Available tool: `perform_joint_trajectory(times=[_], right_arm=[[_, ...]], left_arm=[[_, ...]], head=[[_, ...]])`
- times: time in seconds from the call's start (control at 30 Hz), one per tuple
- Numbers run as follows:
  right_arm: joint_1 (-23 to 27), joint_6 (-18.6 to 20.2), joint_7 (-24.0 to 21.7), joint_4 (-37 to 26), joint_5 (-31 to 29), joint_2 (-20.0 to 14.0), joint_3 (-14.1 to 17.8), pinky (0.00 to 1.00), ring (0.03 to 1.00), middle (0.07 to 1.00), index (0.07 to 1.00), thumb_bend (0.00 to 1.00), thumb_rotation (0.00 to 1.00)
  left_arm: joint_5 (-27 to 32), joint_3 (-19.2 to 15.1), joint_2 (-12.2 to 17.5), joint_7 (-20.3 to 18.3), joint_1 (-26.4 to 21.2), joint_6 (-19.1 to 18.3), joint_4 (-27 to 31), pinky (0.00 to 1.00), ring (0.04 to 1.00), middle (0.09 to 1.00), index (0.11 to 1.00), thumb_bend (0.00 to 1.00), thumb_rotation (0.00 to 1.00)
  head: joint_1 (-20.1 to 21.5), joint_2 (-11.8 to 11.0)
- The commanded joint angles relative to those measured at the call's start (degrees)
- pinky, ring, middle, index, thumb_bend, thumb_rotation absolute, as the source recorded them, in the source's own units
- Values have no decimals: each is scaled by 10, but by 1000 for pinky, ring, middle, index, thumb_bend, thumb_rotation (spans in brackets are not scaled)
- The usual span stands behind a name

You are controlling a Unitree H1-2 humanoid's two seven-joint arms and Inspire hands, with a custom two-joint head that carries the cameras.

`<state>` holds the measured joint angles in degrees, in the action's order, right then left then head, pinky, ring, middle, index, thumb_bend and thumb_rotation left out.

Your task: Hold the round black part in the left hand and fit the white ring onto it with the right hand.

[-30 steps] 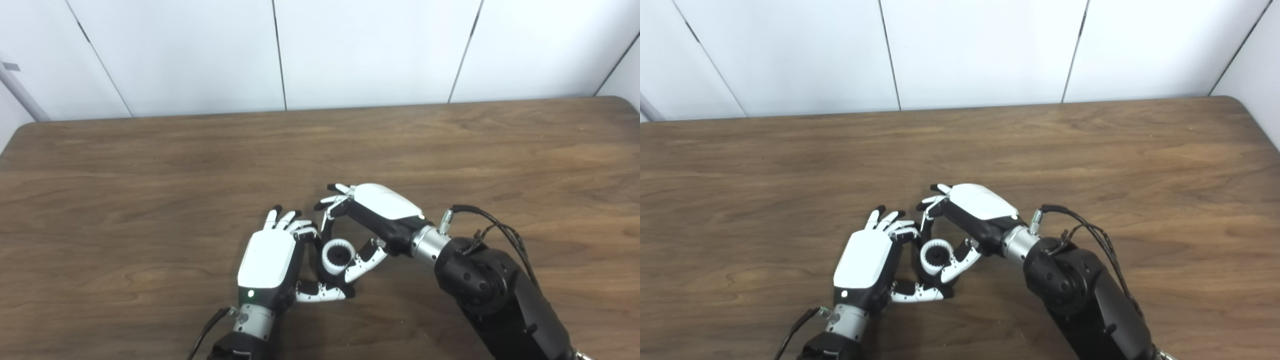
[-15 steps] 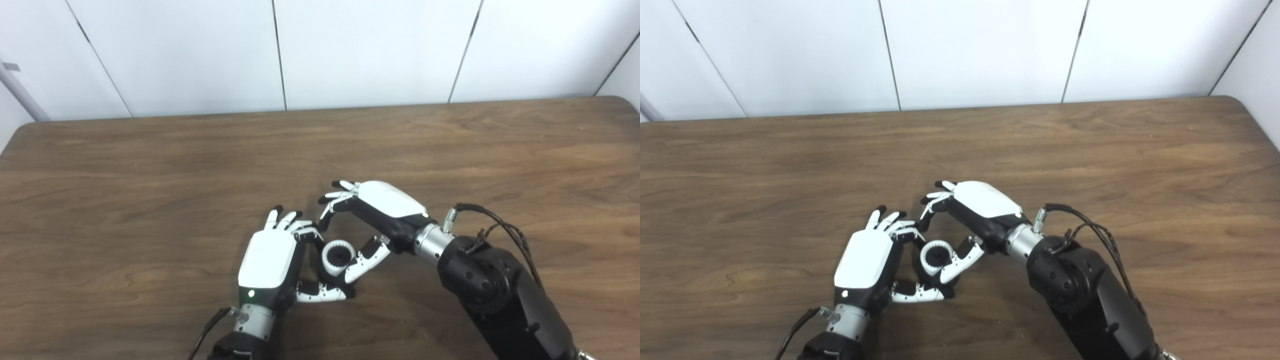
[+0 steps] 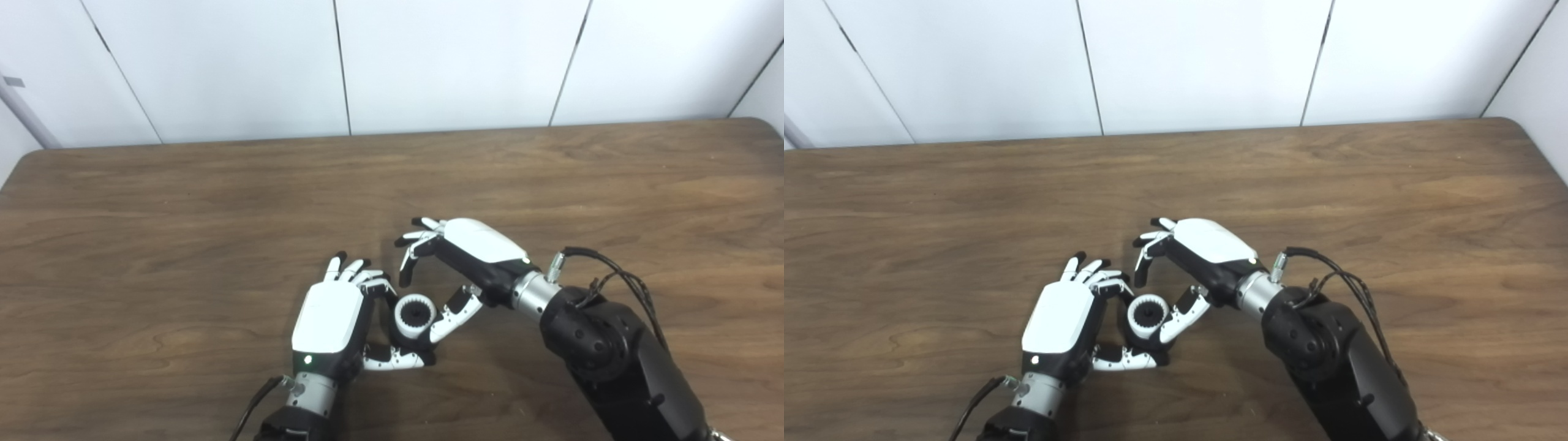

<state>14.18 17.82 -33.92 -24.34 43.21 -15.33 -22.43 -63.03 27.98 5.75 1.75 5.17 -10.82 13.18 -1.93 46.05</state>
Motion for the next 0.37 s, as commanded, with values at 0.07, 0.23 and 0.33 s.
perform_joint_trajectory(times=[0.07, 0.23, 0.33], right_arm=[[17, -6, 4, -37, -6, -15, 24, 1000, 980, 866, 568, 1000, 213], [17, 6, -6, -57, 2, -30, 41, 1000, 977, 862, 591, 1000, 230], [15, 13, -9, -65, 3, -38, 50, 1000, 975, 862, 604, 1000, 237]], left_arm=[[6, 7, 3, -26, 6, 5, -1, 1000, 890, 759, 484, 523, 52], [7, 4, 5, -23, 6, 5, -1, 1000, 886, 755, 484, 523, 53], [5, 2, 8, -22, 6, 6, 0, 1000, 880, 752, 484, 524, 58]], head=[[1, -1], [2, -2], [3, -3]])
